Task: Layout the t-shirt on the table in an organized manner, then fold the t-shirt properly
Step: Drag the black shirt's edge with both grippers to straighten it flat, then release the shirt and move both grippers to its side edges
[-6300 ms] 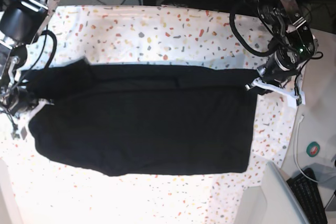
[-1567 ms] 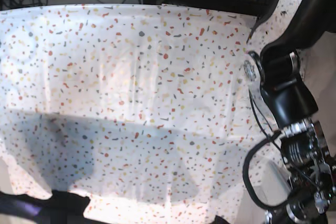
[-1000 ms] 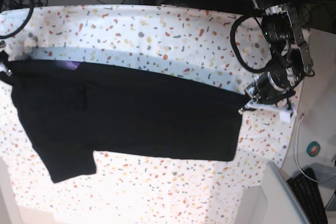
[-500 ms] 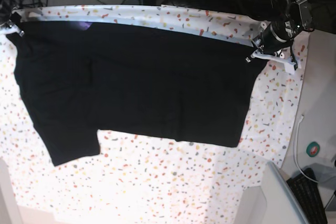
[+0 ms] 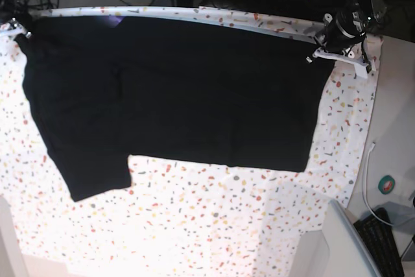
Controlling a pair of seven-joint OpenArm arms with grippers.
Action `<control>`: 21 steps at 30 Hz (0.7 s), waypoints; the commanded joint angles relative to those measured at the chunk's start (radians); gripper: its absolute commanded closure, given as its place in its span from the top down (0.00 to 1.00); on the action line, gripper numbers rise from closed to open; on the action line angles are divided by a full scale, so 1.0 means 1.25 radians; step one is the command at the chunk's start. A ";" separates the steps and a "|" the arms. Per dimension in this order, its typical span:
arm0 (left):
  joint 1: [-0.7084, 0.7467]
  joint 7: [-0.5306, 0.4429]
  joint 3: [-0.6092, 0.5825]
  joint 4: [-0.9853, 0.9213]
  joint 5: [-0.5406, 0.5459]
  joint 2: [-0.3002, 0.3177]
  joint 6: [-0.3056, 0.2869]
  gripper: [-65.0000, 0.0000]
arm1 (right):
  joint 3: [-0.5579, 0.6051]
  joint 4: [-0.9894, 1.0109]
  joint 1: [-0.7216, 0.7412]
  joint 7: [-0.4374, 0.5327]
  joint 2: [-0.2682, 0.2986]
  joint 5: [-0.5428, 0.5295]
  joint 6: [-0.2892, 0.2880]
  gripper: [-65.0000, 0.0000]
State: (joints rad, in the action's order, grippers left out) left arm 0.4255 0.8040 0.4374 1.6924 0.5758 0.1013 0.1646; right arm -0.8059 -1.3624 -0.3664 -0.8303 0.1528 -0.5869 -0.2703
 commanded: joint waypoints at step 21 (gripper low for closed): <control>-0.086 -0.018 0.225 0.109 -0.005 0.019 0.000 0.54 | -0.101 -0.049 0.052 0.007 0.078 0.004 0.000 0.47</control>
State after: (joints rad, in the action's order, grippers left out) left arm 0.3237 0.8013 0.7147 1.8072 0.5690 0.1097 0.1715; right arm -0.9337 -1.4044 -0.3161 -0.8467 0.2256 -0.5636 -0.2634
